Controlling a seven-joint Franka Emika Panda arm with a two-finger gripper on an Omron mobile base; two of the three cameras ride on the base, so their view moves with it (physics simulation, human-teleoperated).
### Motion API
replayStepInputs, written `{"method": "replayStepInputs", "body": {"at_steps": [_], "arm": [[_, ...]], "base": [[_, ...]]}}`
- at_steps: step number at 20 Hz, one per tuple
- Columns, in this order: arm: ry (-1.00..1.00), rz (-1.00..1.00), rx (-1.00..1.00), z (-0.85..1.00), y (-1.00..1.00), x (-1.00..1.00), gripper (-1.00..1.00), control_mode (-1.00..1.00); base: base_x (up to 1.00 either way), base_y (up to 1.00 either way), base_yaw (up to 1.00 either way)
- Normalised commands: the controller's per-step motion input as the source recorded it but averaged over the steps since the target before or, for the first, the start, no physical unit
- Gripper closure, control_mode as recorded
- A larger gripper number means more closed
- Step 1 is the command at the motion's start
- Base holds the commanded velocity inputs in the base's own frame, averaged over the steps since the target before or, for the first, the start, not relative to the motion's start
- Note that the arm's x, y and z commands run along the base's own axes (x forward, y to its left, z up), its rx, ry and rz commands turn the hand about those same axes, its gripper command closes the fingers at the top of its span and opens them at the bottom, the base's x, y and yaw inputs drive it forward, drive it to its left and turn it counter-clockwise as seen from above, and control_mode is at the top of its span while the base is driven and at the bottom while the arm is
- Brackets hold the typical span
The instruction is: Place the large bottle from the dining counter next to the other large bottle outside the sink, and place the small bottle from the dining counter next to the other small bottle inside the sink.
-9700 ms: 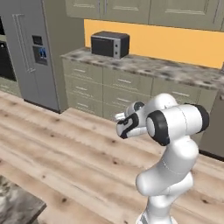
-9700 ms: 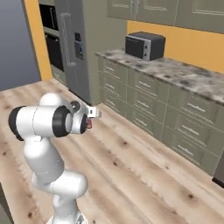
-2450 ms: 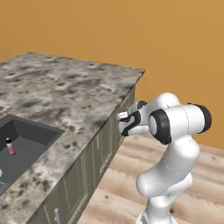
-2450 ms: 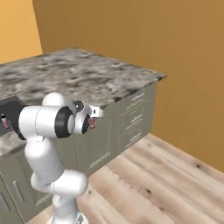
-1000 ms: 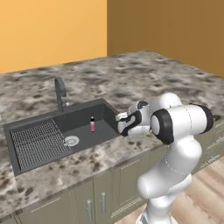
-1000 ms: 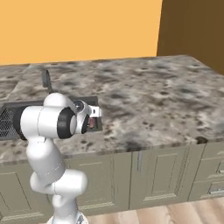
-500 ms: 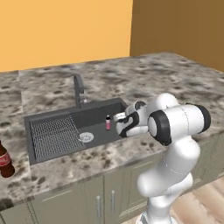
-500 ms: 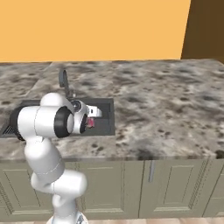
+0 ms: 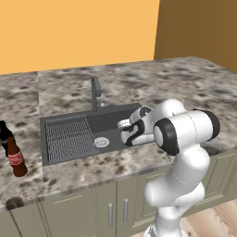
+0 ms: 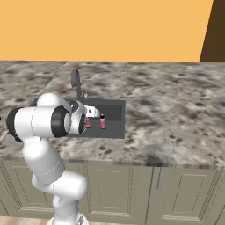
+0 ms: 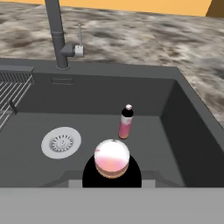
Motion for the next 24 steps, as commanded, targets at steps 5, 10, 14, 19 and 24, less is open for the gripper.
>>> {"method": "replayStepInputs", "body": {"at_steps": [5,10,14,19,24], "arm": [[0.00,0.00,0.00,0.00,0.00,0.00,1.00,1.00],[0.00,0.00,0.00,0.00,0.00,0.00,1.00,1.00],[0.00,0.00,0.00,0.00,0.00,0.00,1.00,1.00],[0.00,0.00,0.00,0.00,0.00,0.00,1.00,1.00],[0.00,0.00,0.00,0.00,0.00,0.00,1.00,1.00]], "base": [[0.25,0.00,0.14],[0.41,-0.03,0.10],[0.28,-0.04,0.08],[0.00,0.00,0.05],[0.00,0.00,0.04]]}}
